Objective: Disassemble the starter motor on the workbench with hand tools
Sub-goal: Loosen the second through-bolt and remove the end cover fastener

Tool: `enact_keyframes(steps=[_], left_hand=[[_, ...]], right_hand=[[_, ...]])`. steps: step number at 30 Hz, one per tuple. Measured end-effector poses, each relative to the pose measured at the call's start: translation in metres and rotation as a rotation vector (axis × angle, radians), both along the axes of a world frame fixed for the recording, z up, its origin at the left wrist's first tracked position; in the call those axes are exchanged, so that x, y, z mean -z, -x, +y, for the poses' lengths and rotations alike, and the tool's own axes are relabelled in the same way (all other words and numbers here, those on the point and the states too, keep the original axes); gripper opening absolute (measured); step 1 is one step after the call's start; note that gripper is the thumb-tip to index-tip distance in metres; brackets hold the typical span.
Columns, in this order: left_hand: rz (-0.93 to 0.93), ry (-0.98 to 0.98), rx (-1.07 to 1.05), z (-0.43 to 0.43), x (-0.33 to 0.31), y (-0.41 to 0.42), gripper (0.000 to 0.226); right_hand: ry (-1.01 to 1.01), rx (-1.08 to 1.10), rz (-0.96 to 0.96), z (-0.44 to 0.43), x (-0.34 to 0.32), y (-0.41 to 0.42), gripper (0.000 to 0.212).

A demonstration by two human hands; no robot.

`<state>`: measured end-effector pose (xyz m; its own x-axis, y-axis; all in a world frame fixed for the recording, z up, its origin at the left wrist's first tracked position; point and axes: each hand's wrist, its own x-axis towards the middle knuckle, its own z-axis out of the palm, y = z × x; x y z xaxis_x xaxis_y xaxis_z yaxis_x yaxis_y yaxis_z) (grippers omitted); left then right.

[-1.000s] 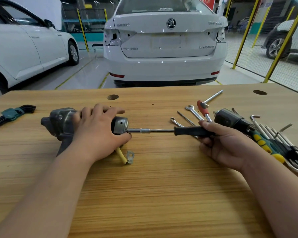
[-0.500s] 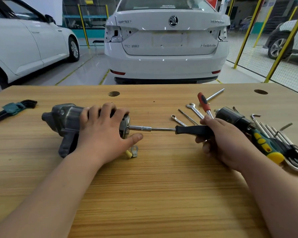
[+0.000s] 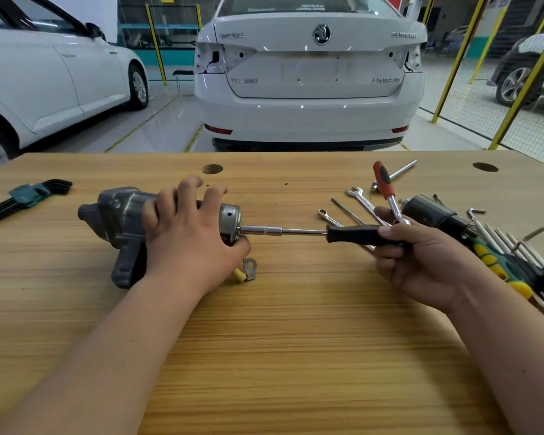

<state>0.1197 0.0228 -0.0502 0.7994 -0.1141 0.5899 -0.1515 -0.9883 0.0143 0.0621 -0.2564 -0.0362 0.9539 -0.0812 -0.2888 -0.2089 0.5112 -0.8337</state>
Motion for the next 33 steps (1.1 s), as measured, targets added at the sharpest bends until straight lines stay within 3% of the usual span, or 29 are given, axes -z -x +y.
enact_keyframes(steps=[2, 6, 9, 13, 21, 26, 29, 33], left_hand=[[0.036, -0.035, -0.090, 0.0029, -0.0006, 0.0010, 0.085], [0.106, -0.032, -0.098, 0.0054, -0.0003, 0.0007, 0.085], [0.083, -0.050, -0.101, 0.0020, -0.0014, 0.0006, 0.081], [0.055, -0.061, -0.095, 0.0010, -0.0007, 0.0002, 0.079], [0.060, -0.045, -0.062, 0.0026, -0.0013, 0.0005, 0.076], [0.090, -0.033, -0.049, 0.0051, -0.0024, 0.0011, 0.078], [0.108, -0.026, -0.044, 0.0056, -0.0037, 0.0026, 0.087], [0.098, -0.009, -0.050, 0.0050, -0.0034, 0.0030, 0.091]], right_hand=[[0.028, 0.014, -0.022, 0.0017, -0.0002, -0.0001, 0.033], [0.327, 0.060, -0.035, 0.0051, -0.0014, 0.0001, 0.018], [0.595, 0.060, 0.016, 0.0037, -0.0009, -0.0004, 0.027], [0.714, 0.026, 0.060, 0.0020, -0.0009, -0.0014, 0.034], [0.458, -0.014, -0.006, -0.0009, -0.0016, 0.0008, 0.016], [0.192, 0.009, -0.053, -0.0026, 0.0021, -0.0029, 0.033], [0.181, 0.022, -0.043, -0.0003, 0.0041, -0.0040, 0.033], [0.313, 0.041, 0.004, 0.0057, 0.0024, -0.0038, 0.010]])
